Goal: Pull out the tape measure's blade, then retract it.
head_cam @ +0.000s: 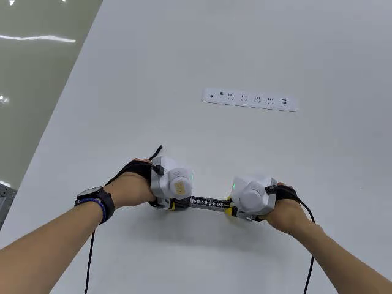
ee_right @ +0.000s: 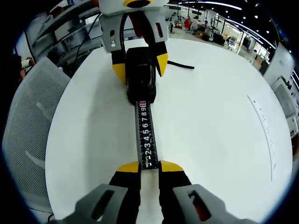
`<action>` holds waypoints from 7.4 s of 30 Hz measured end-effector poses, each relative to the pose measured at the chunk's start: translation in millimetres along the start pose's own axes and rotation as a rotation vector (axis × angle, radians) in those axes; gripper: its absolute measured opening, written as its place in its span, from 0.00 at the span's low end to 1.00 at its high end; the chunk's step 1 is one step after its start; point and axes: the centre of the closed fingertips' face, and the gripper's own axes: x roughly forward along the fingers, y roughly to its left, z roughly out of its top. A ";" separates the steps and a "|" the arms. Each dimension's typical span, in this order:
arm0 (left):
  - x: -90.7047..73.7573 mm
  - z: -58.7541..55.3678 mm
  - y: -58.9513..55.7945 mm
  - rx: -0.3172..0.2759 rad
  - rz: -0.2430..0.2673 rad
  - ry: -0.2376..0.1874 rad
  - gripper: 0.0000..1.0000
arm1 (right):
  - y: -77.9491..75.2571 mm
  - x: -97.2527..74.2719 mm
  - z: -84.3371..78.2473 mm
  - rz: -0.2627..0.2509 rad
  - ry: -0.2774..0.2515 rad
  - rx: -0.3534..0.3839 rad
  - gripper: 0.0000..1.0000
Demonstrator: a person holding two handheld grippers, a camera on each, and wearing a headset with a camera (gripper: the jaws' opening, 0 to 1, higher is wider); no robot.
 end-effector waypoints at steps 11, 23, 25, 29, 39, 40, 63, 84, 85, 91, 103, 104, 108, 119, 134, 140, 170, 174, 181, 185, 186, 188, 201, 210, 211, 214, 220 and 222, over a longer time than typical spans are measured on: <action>0.1 -0.6 0.3 -0.003 0.002 0.006 0.36 | -2.5 -4.3 -7.5 -0.005 -0.002 0.014 0.12; -0.1 -0.7 0.2 -0.002 -0.002 0.009 0.36 | -2.5 -9.8 -16.2 -0.007 0.000 0.021 0.12; 0.1 -0.9 0.5 -0.003 -0.003 0.010 0.36 | -3.4 -10.6 -17.8 -0.010 0.000 0.023 0.12; 0.3 -0.9 0.6 -0.003 -0.003 0.011 0.36 | -3.7 -12.2 -20.4 -0.011 0.003 0.026 0.12; 0.5 -0.7 0.8 -0.007 -0.003 0.015 0.36 | -5.8 -17.5 -29.2 -0.017 0.008 0.030 0.12; 0.5 -0.7 0.8 -0.006 -0.002 0.016 0.36 | -5.7 -18.0 -29.9 -0.017 0.008 0.031 0.12; 0.1 -0.5 0.2 -0.002 -0.001 0.022 0.36 | -6.9 -26.9 -43.9 -0.028 0.014 0.037 0.12; 1.0 -0.8 0.4 -0.004 -0.006 0.027 0.36 | -8.8 -32.6 -53.8 -0.030 0.022 0.041 0.12; 1.1 -0.8 0.2 -0.003 -0.006 0.028 0.36 | -9.0 -33.0 -54.4 -0.031 0.022 0.040 0.12; 1.1 -0.7 0.2 -0.002 -0.006 0.031 0.36 | -9.7 -34.2 -56.7 -0.031 0.027 0.043 0.12; 0.7 -1.2 0.4 0.000 -0.007 0.033 0.36 | -10.8 -36.1 -60.3 -0.030 0.027 0.049 0.12; 0.7 -1.2 0.4 0.001 -0.007 0.033 0.36 | -10.7 -35.9 -60.2 -0.028 0.025 0.054 0.12; 0.6 -1.0 0.4 0.001 -0.006 0.034 0.36 | -10.7 -35.3 -59.2 -0.023 0.020 0.046 0.13; 0.5 -0.1 0.6 0.006 -0.008 0.028 0.36 | -10.7 -34.6 -59.3 -0.012 -0.007 0.035 0.15; 0.9 -0.2 0.0 0.014 -0.012 0.032 0.37 | -9.5 -34.3 -55.7 0.014 -0.038 -0.002 0.15; 0.9 -0.3 0.0 0.015 -0.012 0.032 0.37 | -9.6 -33.8 -54.6 0.016 -0.043 -0.003 0.16; 1.2 -2.6 -1.3 0.018 -0.017 0.078 0.36 | -12.0 -48.4 -83.9 -0.008 0.024 0.058 0.12; 1.3 -3.1 -1.0 0.022 -0.019 0.082 0.37 | -10.9 -51.2 -87.4 -0.012 0.025 0.060 0.12; 1.2 -3.5 -1.2 0.024 -0.017 0.086 0.37 | -12.3 -56.1 -95.2 -0.019 0.030 0.066 0.12; 1.2 -3.8 -1.3 0.027 -0.015 0.088 0.37 | -12.7 -59.2 -100.9 -0.019 0.035 0.076 0.12; 1.1 -3.9 -1.3 0.028 -0.015 0.089 0.37 | -12.2 -61.7 -101.5 -0.017 0.037 0.084 0.12; 1.1 -3.6 -1.5 0.028 -0.015 0.090 0.37 | -12.8 -62.7 -105.0 -0.017 0.039 0.087 0.12; 1.1 -3.3 -1.4 0.029 -0.015 0.094 0.37 | -14.4 -69.8 -118.3 -0.023 0.053 0.095 0.12; 0.8 -3.3 -1.4 0.026 -0.019 0.095 0.37 | -14.5 -72.1 -122.1 -0.027 0.052 0.100 0.12; 0.9 -3.4 -1.3 0.026 -0.019 0.095 0.37 | -14.4 -72.1 -121.8 -0.027 0.051 0.101 0.12; 0.8 -3.4 -1.3 0.032 -0.016 0.098 0.37 | -14.3 -71.7 -121.6 -0.027 0.055 0.091 0.13; 1.1 -4.0 -1.7 0.054 -0.015 0.104 0.37 | -13.6 -70.1 -119.9 -0.016 0.085 0.061 0.14; 1.2 -3.9 -1.7 0.055 -0.015 0.104 0.37 | -14.4 -70.3 -121.0 -0.015 0.088 0.065 0.14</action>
